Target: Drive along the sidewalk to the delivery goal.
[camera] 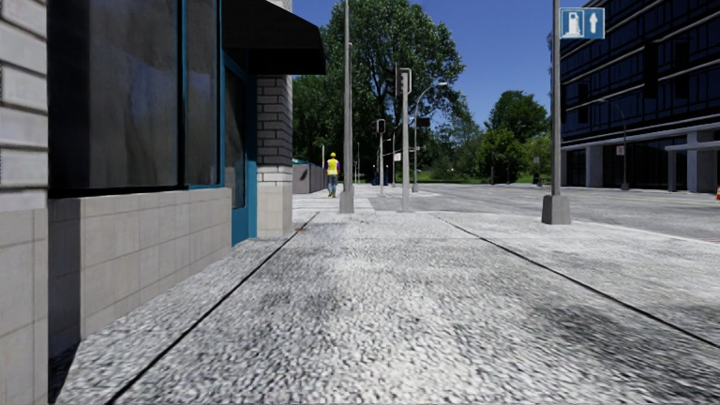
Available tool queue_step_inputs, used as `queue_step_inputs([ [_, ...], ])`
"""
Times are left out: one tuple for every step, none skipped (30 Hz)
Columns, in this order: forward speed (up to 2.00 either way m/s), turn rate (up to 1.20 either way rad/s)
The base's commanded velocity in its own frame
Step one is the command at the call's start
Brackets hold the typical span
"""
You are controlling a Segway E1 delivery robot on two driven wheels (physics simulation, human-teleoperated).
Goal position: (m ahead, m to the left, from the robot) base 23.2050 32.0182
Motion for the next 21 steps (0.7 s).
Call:
queue_step_inputs([
  [2.00, 0.00],
  [2.00, 0.00],
  [2.00, 0.00],
  [2.00, 0.00],
  [2.00, 0.00],
  [2.00, 0.00],
  [2.00, 0.00],
  [2.00, 0.00],
  [2.00, 0.00],
  [2.00, 0.00],
  [2.00, 0.00],
  [2.00, 0.00],
  [2.00, 0.00],
  [2.00, 0.00],
  [2.00, 0.00],
  [2.00, 0.00],
  [2.00, 0.00],
  [2.00, 0.00],
  [2.00, 0.00],
  [2.00, 0.00],
  [2.00, 0.00],
])
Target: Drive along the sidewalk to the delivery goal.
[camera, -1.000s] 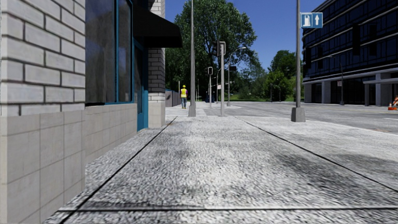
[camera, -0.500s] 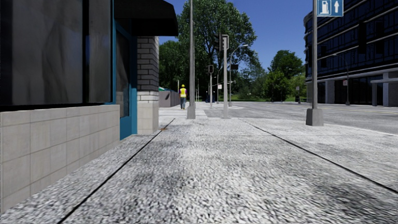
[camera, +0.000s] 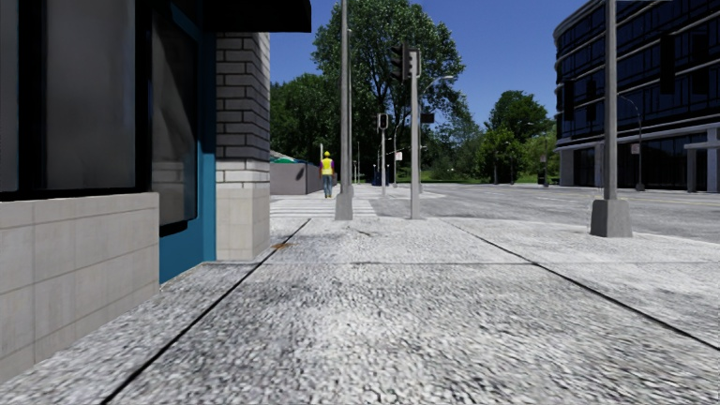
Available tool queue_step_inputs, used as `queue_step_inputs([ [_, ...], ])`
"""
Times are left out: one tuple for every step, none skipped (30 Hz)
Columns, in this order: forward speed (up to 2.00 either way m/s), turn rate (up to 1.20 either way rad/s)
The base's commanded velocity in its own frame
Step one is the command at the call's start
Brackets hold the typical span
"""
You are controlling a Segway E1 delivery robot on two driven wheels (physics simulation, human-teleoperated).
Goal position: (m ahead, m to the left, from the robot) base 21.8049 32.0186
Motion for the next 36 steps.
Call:
queue_step_inputs([
  [2.00, 0.00],
  [2.00, 0.00],
  [2.00, 0.00],
  [2.00, 0.00],
  [2.00, 0.00],
  [2.00, 0.00],
  [2.00, 0.00],
  [2.00, 0.00],
  [2.00, 0.00],
  [2.00, 0.00],
  [2.00, 0.00],
  [2.00, 0.00],
  [2.00, 0.00],
  [2.00, 0.00],
  [2.00, 0.00],
  [2.00, 0.00],
  [1.87, 0.00],
  [1.83, 0.00],
  [2.00, 0.00],
  [2.00, 0.00],
  [2.00, 0.00],
  [2.00, 0.00],
  [2.00, 0.00],
  [2.00, 0.00],
  [2.00, 0.00],
  [2.00, 0.00],
  [2.00, 0.00],
  [2.00, 0.00],
  [2.00, 0.00],
  [2.00, 0.00],
  [2.00, 0.00],
  [2.00, 0.00],
  [2.00, 0.00],
  [2.00, 0.00],
  [2.00, 0.00],
  [2.00, 0.00],
])
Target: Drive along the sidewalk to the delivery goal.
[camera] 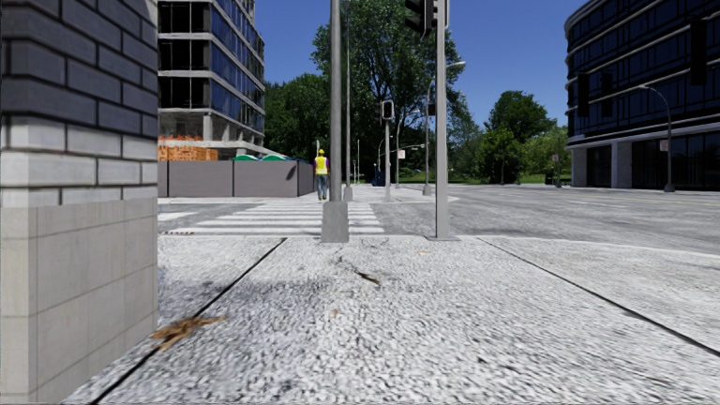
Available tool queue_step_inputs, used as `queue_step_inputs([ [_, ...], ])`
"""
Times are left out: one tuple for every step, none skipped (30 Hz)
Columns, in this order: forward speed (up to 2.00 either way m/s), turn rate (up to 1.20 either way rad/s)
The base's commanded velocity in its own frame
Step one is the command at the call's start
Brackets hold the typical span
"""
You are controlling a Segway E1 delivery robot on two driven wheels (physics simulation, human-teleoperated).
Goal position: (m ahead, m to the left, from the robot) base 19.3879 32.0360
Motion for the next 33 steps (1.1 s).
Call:
queue_step_inputs([
  [2.00, 0.00],
  [2.00, 0.00],
  [2.00, 0.00],
  [2.00, 0.00],
  [2.00, 0.00],
  [2.00, 0.00],
  [2.00, 0.00],
  [2.00, 0.00],
  [2.00, 0.00],
  [2.00, 0.14],
  [2.00, 0.31],
  [2.00, 0.31],
  [2.00, 0.37],
  [2.00, 0.46],
  [2.00, 0.59],
  [2.00, 0.62],
  [2.00, 0.62],
  [2.00, 0.63],
  [2.00, 0.64],
  [2.00, 0.64],
  [2.00, 0.64],
  [2.00, 0.64],
  [2.00, 0.64],
  [2.00, 0.60],
  [2.00, 0.54],
  [2.00, 0.52],
  [2.00, 0.52],
  [2.00, 0.51],
  [2.00, 0.48],
  [2.00, 0.44],
  [2.00, 0.41],
  [2.00, 0.41],
  [2.00, 0.40],
])
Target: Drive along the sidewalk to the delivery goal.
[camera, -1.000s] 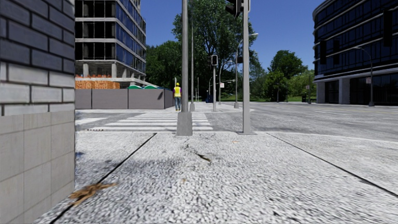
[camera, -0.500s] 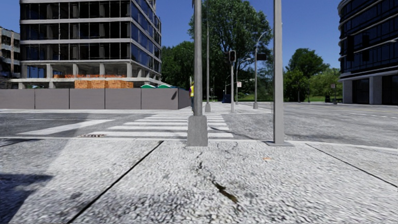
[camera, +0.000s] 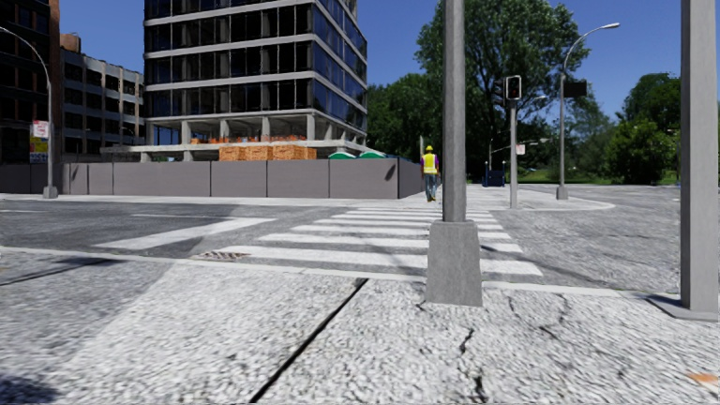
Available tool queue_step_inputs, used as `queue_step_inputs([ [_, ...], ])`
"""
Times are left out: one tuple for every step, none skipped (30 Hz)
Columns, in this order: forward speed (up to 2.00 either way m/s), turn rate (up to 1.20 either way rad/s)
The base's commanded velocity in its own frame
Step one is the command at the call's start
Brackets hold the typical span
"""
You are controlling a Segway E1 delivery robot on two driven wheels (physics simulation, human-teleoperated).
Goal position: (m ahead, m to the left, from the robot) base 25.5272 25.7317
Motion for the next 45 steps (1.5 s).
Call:
queue_step_inputs([
  [2.00, 0.40],
  [2.00, 0.40],
  [2.00, 0.40],
  [2.00, 0.40],
  [2.00, 0.40],
  [2.00, 0.40],
  [2.00, 0.40],
  [2.00, 0.40],
  [2.00, 0.44],
  [2.00, 0.46],
  [2.00, 0.46],
  [2.00, 0.46],
  [2.00, 0.46],
  [2.00, 0.47],
  [2.00, 0.47],
  [2.00, 0.45],
  [2.00, 0.45],
  [2.00, 0.00],
  [2.00, 0.00],
  [2.00, 0.00],
  [2.00, 0.00],
  [2.00, 0.00],
  [2.00, 0.00],
  [2.00, 0.00],
  [2.00, 0.00],
  [2.00, 0.00],
  [2.00, 0.00],
  [2.00, 0.00],
  [2.00, -0.12],
  [2.00, -0.12],
  [2.00, -0.24],
  [1.93, -0.35],
  [1.86, -0.40],
  [1.75, -0.41],
  [1.75, -0.41],
  [1.65, -0.42],
  [1.58, -0.42],
  [1.54, -0.42],
  [1.54, -0.42],
  [1.53, -0.42],
  [1.52, -0.42],
  [1.52, -0.42],
  [1.52, -0.42],
  [1.52, -0.42],
  [1.52, -0.42],
])
